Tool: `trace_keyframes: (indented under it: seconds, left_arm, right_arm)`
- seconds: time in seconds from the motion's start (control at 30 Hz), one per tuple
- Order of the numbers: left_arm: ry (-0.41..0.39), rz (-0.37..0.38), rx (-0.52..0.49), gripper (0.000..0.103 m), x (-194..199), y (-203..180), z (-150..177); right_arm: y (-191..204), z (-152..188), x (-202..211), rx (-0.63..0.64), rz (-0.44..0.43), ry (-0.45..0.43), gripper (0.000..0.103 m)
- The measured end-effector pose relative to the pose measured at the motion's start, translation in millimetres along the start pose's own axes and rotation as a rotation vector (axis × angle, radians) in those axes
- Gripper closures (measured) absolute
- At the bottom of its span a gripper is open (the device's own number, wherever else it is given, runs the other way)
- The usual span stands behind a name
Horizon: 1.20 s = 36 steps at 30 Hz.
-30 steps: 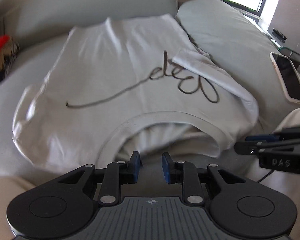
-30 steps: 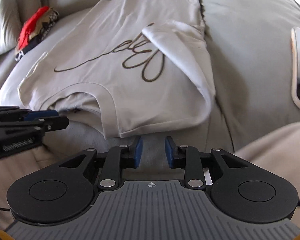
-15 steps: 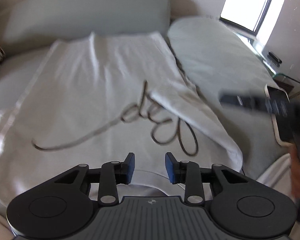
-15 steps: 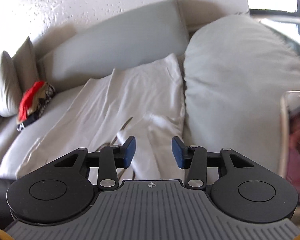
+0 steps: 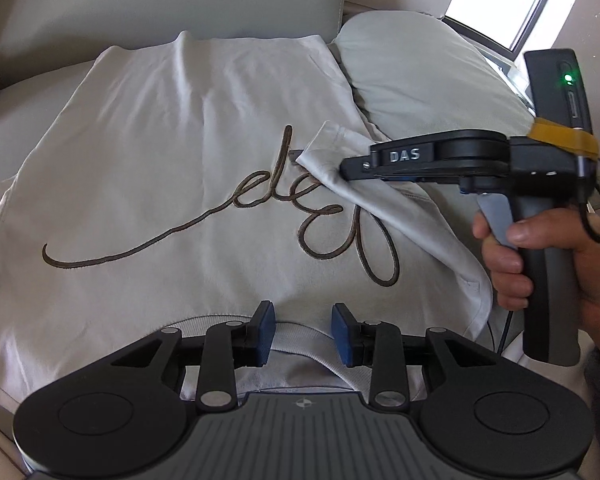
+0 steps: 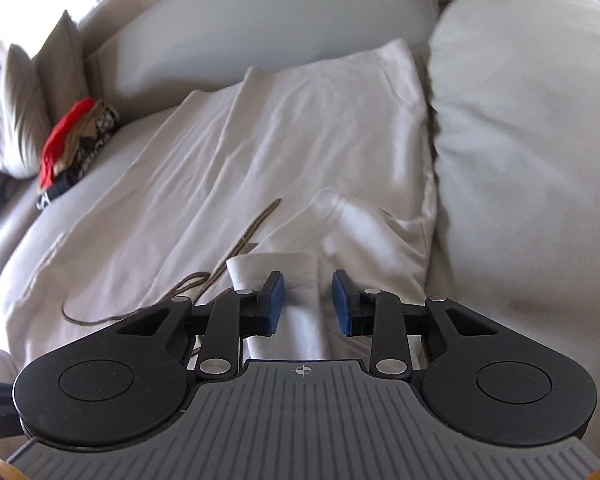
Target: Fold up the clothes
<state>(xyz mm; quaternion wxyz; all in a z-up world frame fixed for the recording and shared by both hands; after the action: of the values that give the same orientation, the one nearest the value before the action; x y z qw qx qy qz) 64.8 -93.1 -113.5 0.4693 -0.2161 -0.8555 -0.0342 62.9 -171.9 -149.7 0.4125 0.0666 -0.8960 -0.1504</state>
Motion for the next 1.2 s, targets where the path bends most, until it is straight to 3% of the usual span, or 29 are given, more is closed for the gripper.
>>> trace_keyframes:
  seconds: [0.13, 0.23, 0.37, 0.5, 0.7, 0.77, 0.9, 1.0, 1.07, 1.1, 1.2]
  left_arm:
    - [-0.003, 0.01, 0.011, 0.069, -2.3, 1.7, 0.9]
    - [-0.008, 0.018, 0.02, 0.067, -2.2, 2.8, 2.0]
    - [-0.017, 0.031, 0.02, 0.067, -1.9, 4.2, 1.5]
    - [-0.042, 0.057, -0.013, 0.066, 1.6, 6.0, 5.2]
    - [-0.083, 0.104, 0.025, 0.067, 21.9, 8.3, 9.4]
    - [-0.096, 0.122, 0.035, 0.067, 24.8, 8.0, 12.3]
    - [-0.073, 0.119, 0.047, 0.067, 22.0, 7.3, 18.9]
    - [-0.074, 0.107, 0.056, 0.067, 26.0, 10.4, 22.1]
    - [-0.078, 0.092, 0.063, 0.067, 30.9, 13.0, 23.0]
    - [-0.084, 0.077, 0.061, 0.066, 33.8, 14.2, 23.3]
    - [-0.1, 0.028, 0.063, 0.066, 40.4, 18.3, 23.3]
  right_arm:
    - [12.7, -0.1, -7.2, 0.084, 0.017, 0.002, 0.069]
    - [19.2, -3.8, -8.2, 0.106, 0.02, 0.001, 0.097]
    - [26.4, -7.0, 8.6, 0.121, 0.07, -0.053, 0.1]
    - [15.9, -9.2, 48.7, 0.062, 0.188, -0.145, 0.101]
    - [-39.0, 1.9, 127.3, -0.134, 0.502, -0.342, 0.102]
    - [-60.0, 10.6, 133.9, -0.203, 0.592, -0.334, 0.102]
    - [-74.5, 23.4, 121.5, -0.232, 0.673, -0.257, 0.102]
    - [-63.4, 26.0, 116.7, -0.197, 0.7, -0.234, 0.091]
    - [-54.1, 27.8, 116.7, -0.18, 0.707, -0.228, 0.065]
    - [-47.3, 27.8, 120.9, -0.177, 0.692, -0.243, 0.06]
    - [-26.2, 25.0, 123.8, -0.113, 0.656, -0.256, 0.06]
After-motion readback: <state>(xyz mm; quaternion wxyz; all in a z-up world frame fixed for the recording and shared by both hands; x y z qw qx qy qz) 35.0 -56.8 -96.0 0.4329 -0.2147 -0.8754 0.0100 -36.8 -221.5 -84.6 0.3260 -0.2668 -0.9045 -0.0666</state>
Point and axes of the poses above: each gripper's, at about its wrist camera, not at the fingertips, and x roughly against the way its jaws point, y to its left, z to its underside, the point moved 4 cm from there along -x, roughly the way its jaws point, and after that the axes turned 4 degrees about -x, right-handed, at the moved point
